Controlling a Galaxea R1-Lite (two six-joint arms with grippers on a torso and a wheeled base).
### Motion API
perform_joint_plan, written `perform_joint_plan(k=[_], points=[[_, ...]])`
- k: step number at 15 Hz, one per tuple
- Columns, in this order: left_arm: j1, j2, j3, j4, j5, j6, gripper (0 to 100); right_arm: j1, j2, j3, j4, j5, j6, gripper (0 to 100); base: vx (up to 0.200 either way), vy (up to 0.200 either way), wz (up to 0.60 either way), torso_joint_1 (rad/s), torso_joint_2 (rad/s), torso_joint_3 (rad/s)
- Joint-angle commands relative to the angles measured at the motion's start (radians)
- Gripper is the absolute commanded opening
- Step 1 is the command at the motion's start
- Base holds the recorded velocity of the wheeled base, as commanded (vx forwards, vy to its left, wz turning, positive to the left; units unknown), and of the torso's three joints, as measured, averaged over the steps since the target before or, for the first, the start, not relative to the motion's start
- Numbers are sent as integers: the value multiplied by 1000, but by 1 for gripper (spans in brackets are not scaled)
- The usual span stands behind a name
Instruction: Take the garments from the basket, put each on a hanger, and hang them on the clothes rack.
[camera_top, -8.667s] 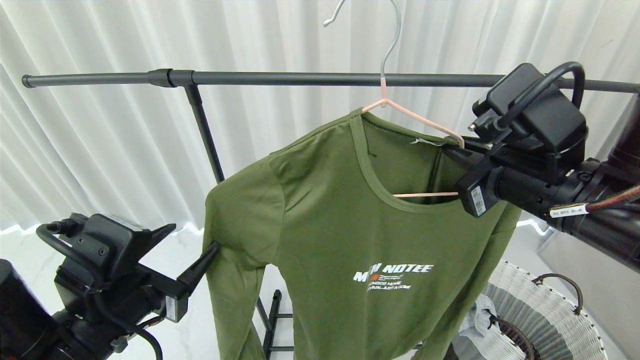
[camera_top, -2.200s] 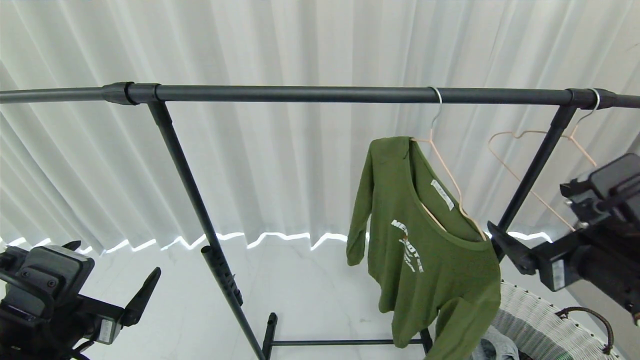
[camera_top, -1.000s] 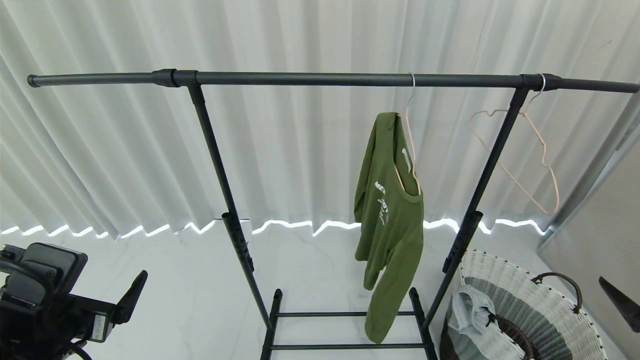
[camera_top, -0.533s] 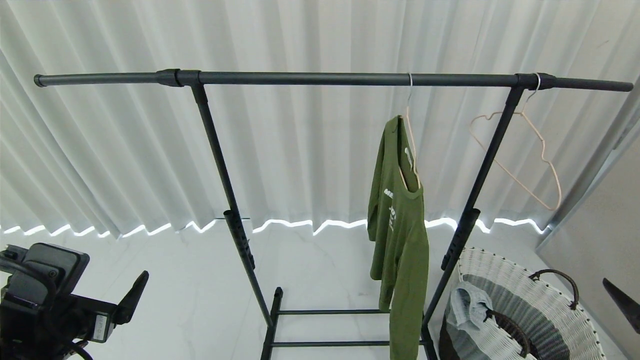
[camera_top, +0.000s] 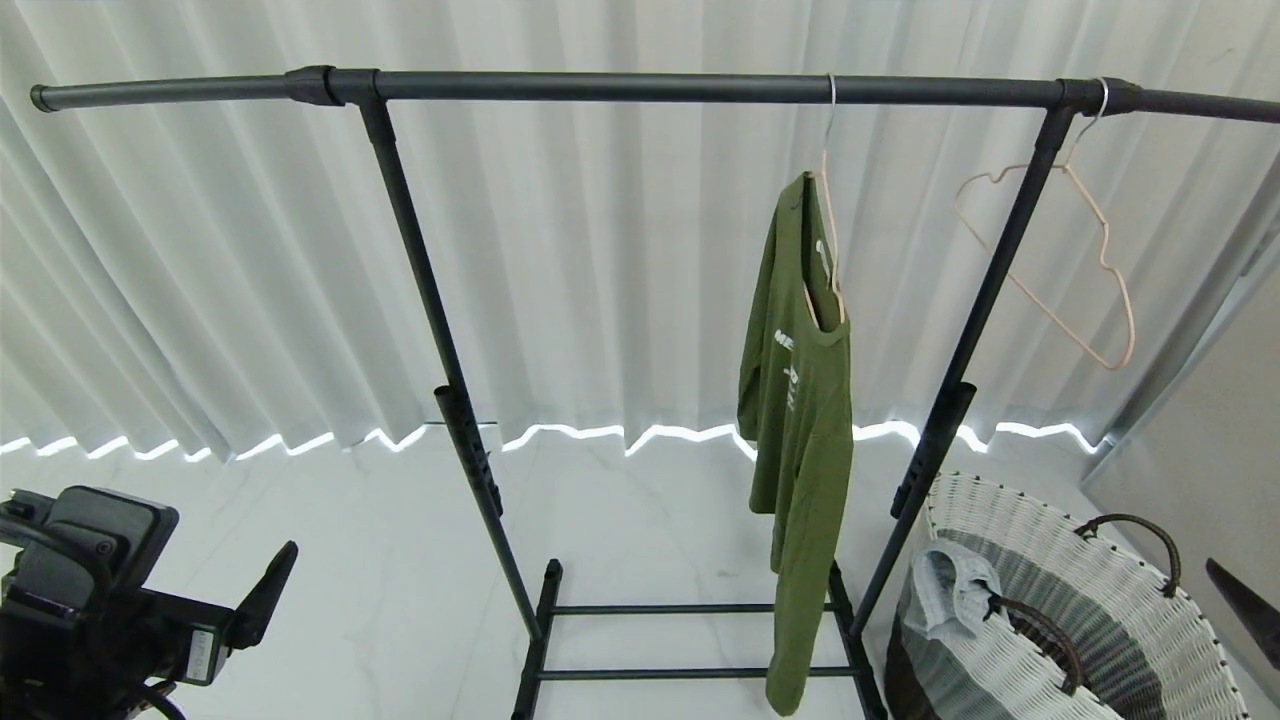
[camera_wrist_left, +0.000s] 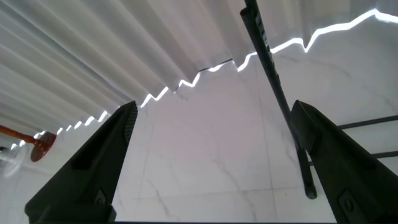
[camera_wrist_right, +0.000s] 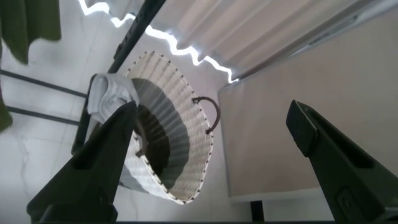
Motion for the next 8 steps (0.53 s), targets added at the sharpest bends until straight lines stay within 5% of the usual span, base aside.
perform_joint_plan(k=[1,8], points=[[0,3,0,-1,0,0,100,0,-10,10,0,-1,-7,100,0,0,0,-212,496,281],[0,-22,0,8,0,0,100,-12,-65,70,2,-1,-45,100,0,0,0,-199,483,290]])
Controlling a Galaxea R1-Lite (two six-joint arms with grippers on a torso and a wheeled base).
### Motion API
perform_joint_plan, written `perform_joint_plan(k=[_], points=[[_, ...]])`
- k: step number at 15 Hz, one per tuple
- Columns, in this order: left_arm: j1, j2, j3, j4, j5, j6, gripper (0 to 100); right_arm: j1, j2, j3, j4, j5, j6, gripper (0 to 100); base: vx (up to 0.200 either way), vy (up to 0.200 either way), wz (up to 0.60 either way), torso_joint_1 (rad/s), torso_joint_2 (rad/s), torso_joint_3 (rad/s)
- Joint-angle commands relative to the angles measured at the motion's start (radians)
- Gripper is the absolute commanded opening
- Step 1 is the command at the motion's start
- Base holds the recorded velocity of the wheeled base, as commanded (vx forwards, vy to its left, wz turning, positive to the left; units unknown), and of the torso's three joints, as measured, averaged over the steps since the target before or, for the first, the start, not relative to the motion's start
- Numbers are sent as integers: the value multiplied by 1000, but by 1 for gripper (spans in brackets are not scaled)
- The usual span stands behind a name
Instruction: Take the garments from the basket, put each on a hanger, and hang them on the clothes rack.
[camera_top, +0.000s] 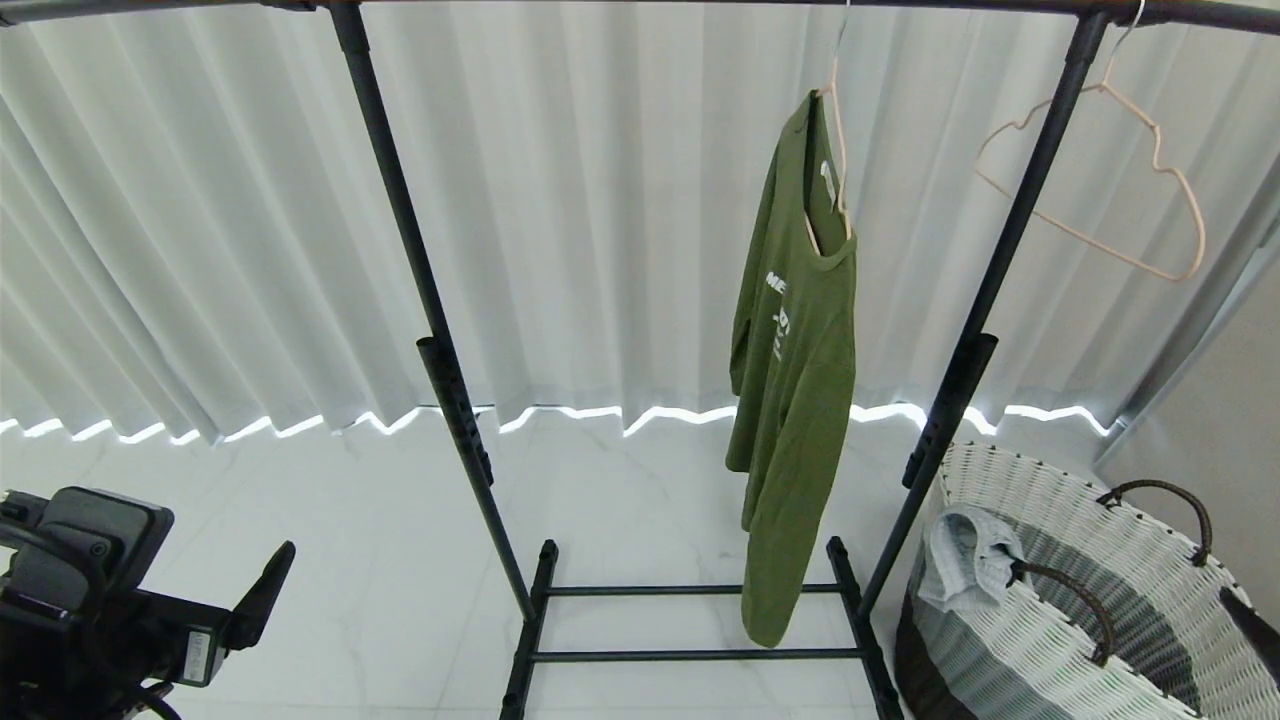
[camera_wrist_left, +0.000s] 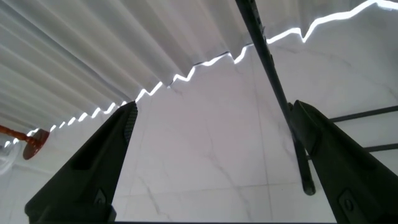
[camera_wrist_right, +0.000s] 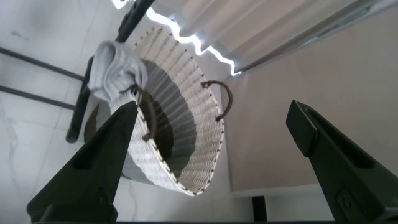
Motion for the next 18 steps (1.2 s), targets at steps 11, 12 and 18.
perform_joint_plan(k=[11,12,18], points=[[-17,-450,-9,473,-33,57,100,-6,-38,37,0,3,-17,100,0,0,0,-111,338,227],[-17,-448,-18,473,-36,60,100,-6,-40,44,0,3,-19,100,0,0,0,0,0,0],[-38,-448,-23,473,-36,63,100,-6,-70,75,0,5,-34,100,0,-200,0,-2,9,5]])
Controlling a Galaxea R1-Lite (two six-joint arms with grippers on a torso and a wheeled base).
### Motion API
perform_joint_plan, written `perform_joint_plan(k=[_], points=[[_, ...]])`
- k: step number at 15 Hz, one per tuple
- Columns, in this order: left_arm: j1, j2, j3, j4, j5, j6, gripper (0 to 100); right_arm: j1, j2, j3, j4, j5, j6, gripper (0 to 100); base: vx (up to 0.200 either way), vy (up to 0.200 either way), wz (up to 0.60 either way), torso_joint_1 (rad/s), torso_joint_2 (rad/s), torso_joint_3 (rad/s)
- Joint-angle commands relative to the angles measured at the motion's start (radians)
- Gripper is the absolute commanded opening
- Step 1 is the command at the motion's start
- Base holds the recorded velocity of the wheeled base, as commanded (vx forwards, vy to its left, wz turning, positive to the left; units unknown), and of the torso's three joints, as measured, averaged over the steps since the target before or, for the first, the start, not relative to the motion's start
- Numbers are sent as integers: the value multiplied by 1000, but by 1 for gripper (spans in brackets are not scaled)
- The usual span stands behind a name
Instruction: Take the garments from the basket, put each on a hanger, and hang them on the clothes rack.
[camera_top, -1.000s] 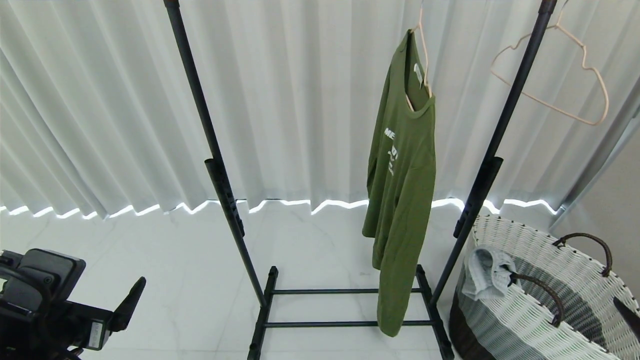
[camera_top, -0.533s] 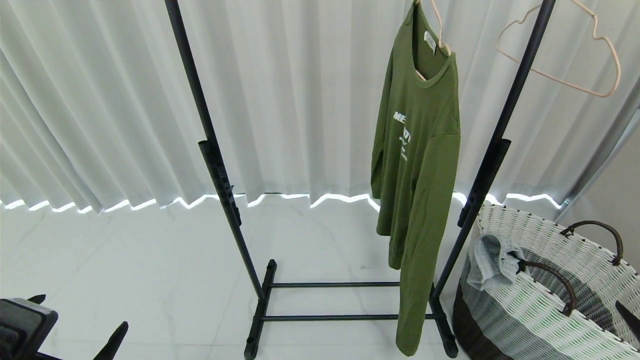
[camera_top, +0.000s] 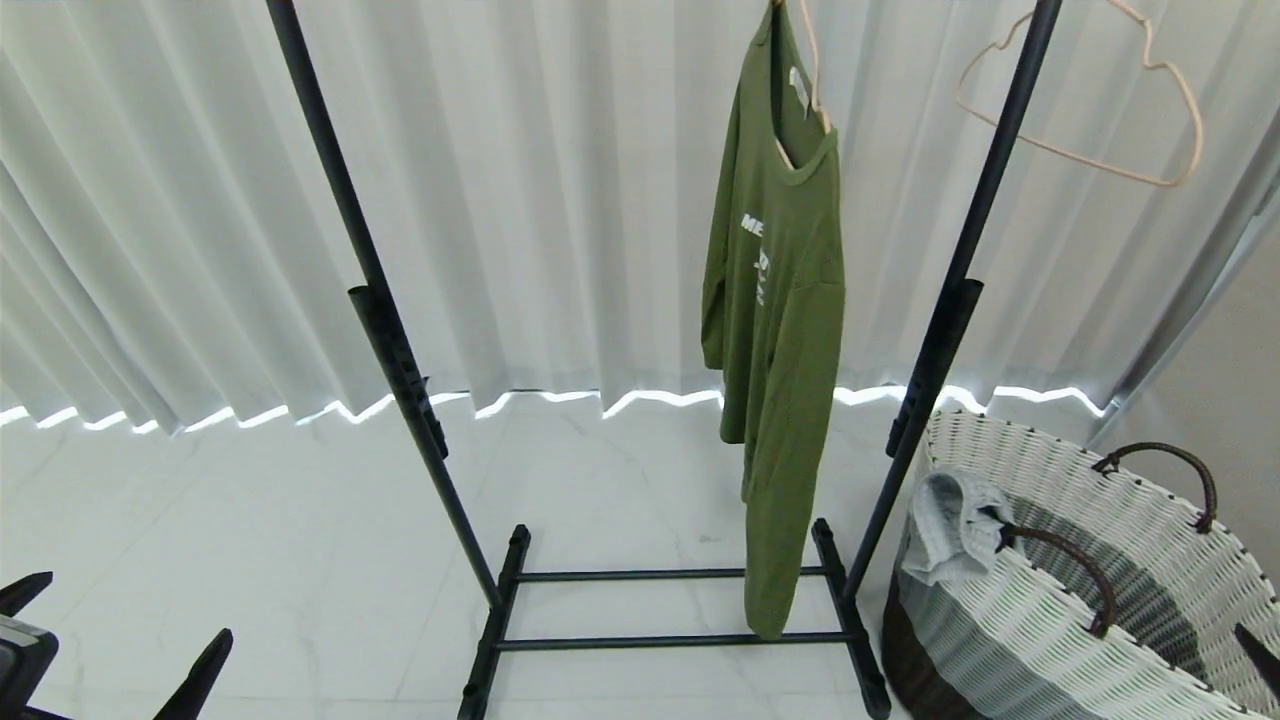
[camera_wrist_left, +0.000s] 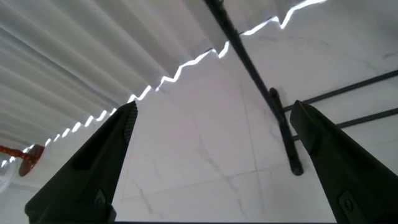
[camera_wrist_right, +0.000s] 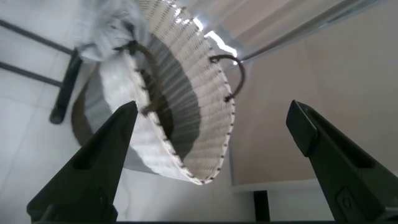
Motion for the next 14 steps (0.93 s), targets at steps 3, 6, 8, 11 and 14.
perform_joint_plan(k=[3,6,8,11,14], points=[[-42,6,-3,-2,1,-1,100,0,-15,10,0,3,-2,100,133,-67,0,2,2,-1],[-43,32,-23,-2,-1,-2,100,0,-14,5,-2,6,-2,100,200,0,0,1,2,5],[-43,49,-35,-2,-1,-4,100,0,-12,4,-2,9,-2,100,200,0,0,2,2,2],[-45,57,-39,-2,-1,-4,100,0,3,-5,-2,32,-13,100,200,0,0,2,1,7],[-47,81,-75,-2,-13,-14,100,0,75,-5,-2,118,-7,100,200,0,0,1,2,4]])
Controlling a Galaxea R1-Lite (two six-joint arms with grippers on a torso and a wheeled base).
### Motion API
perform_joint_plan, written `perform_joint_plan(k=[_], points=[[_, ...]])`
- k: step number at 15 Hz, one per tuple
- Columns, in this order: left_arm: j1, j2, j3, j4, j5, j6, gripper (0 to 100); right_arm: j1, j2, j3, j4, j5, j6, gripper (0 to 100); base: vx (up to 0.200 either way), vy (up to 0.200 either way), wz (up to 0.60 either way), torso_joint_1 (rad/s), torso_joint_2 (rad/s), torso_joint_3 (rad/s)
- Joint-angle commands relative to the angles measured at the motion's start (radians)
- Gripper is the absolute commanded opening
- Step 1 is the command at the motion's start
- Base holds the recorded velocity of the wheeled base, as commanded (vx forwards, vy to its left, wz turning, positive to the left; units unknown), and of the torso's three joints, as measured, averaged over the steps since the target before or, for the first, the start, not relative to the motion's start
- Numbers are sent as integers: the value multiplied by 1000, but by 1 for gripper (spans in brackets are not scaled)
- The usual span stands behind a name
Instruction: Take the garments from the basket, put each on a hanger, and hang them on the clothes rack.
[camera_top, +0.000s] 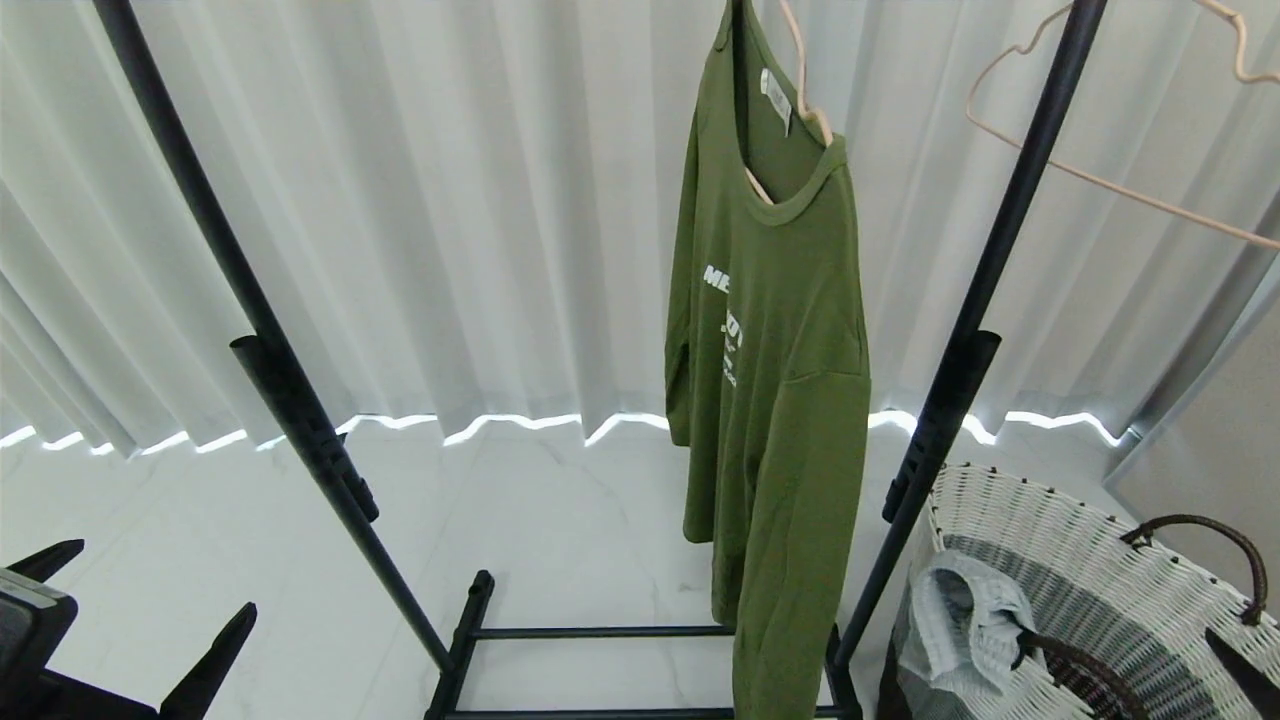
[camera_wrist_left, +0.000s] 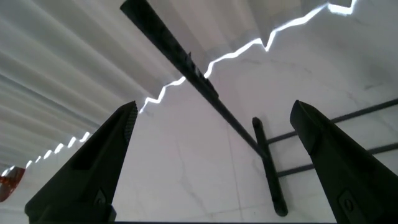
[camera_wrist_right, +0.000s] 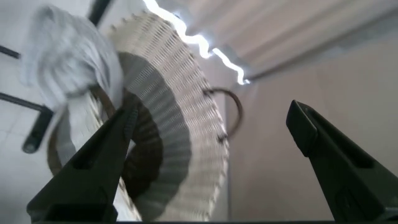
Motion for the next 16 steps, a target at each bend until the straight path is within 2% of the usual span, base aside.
perform_joint_plan(k=[1,3,6,8,10,12,16], points=[[0,32,-32,0,-31,-10,100,0,86,0,-2,60,7,100,200,0,0,-2,2,-2],[0,50,-54,0,-92,-12,100,2,180,0,-8,150,41,100,0,0,0,0,0,0],[0,78,-84,0,-103,-12,100,20,335,-34,-19,273,159,100,0,0,0,0,0,0],[0,89,-106,0,-103,-33,100,31,457,-58,-32,276,235,100,0,0,0,0,0,0],[-1,90,-109,0,-103,-35,100,43,611,-75,-134,273,283,100,0,0,0,0,0,0],[-1,89,-106,0,-103,-35,100,46,743,-97,-269,259,281,100,0,0,0,0,0,0],[-1,89,-104,0,-103,-35,100,45,858,-138,-289,183,283,100,0,0,0,0,0,0]])
